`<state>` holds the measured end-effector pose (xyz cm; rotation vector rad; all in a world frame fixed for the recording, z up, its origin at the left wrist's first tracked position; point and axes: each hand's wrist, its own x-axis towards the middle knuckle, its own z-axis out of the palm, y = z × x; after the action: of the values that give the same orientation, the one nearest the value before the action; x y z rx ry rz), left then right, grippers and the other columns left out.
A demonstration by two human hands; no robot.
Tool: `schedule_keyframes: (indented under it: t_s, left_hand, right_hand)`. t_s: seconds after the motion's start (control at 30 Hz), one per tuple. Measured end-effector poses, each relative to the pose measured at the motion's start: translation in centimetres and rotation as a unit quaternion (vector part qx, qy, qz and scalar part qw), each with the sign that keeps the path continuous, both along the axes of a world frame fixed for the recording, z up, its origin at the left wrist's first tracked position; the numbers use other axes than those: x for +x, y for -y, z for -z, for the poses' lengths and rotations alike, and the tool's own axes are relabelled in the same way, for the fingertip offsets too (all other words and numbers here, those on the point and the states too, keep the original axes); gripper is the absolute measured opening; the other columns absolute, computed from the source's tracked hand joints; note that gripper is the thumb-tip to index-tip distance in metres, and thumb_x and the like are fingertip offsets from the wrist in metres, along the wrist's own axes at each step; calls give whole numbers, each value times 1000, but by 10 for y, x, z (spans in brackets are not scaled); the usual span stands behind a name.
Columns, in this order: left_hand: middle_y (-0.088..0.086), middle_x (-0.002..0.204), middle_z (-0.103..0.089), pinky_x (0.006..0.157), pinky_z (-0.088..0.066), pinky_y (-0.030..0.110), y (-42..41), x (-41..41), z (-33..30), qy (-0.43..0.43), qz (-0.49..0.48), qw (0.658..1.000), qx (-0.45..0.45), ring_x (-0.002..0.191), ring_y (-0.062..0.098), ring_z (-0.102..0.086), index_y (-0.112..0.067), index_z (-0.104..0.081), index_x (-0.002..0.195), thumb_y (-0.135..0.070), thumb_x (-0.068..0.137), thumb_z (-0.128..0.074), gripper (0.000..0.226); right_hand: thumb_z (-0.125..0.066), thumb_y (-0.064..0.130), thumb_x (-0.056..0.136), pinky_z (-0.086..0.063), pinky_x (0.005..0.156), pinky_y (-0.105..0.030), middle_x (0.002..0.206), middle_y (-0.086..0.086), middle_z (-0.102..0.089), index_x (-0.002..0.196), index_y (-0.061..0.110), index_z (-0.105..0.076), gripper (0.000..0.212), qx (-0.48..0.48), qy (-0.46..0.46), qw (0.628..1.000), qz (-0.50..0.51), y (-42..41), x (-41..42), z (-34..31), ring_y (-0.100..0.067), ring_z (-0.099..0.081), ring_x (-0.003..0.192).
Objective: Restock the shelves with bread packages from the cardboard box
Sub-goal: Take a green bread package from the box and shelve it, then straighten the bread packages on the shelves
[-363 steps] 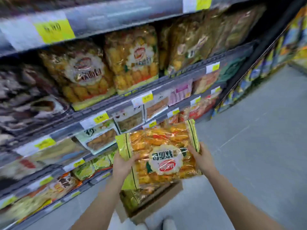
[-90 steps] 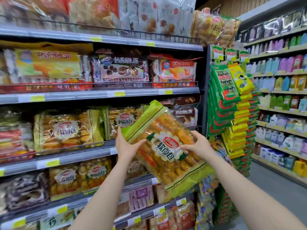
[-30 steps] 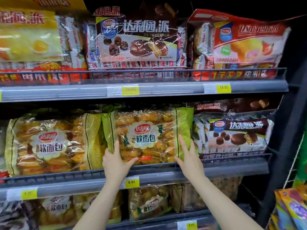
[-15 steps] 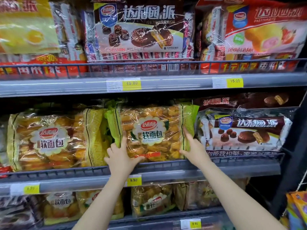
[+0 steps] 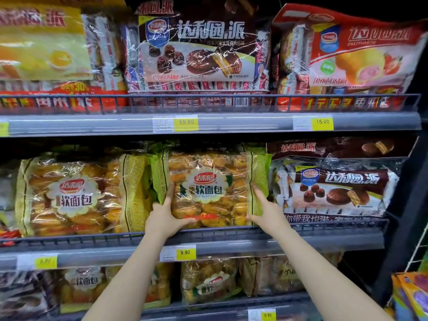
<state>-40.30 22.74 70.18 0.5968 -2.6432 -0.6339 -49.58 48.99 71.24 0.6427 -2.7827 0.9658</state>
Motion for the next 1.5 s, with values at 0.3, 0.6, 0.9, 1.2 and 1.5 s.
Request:
schedule_keyframes:
  t_s: [0.3, 0.6, 0.9, 1.2, 1.5]
  left_hand:
    - [7, 134, -47, 85, -50, 35, 7, 78, 4, -172, -37, 981, -81, 118, 24, -48, -25, -41, 138, -52, 78, -65, 71]
    - [27, 144, -31, 105, -34, 53, 148, 147, -13, -200, -166, 965, -25, 135, 40, -26, -29, -28, 145, -55, 58, -79, 104]
    - [24, 149, -26, 112, -26, 52, 263, 136, -24, -184, -152, 968, 82, 138, 39, -23, -9, -14, 148, -65, 52, -77, 127]
    - [22, 142, -26, 109, -30, 50, 253, 108, -22, -244, -104, 954, 139, 135, 39, -27, -18, -6, 148, -56, 52, -82, 128]
    - [11, 158, 12, 102, -15, 73, 247, 101, -23, -173, -78, 968, -167, 144, 41, 5, -48, 1, 145, -94, 45, -44, 119]
  right_hand:
    - [-59, 39, 86, -37, 102, -34, 144, -5, -34, 145, 32, -18, 72, -32, -95, 994, -39, 9, 66, -7, -21, -33, 132]
    - [-62, 45, 82, -35, 103, -34, 153, 3, -20, 144, 41, -9, 82, -64, -20, 981, -183, 158, 134, -30, -20, -32, 135]
    - [-66, 52, 74, -39, 102, -38, 146, -17, -36, 146, 6, -12, 101, -123, 110, 984, -59, 292, 118, -52, -30, -42, 129]
    - [-59, 44, 84, -47, 91, -33, 137, -10, -50, 147, 18, -8, 86, -124, 53, 990, -34, 283, 108, -45, -27, -59, 107]
    - [-82, 40, 62, -37, 104, -41, 156, -9, -15, 138, 42, 26, 132, -164, 1, 985, -46, 311, 118, -31, -28, -43, 129]
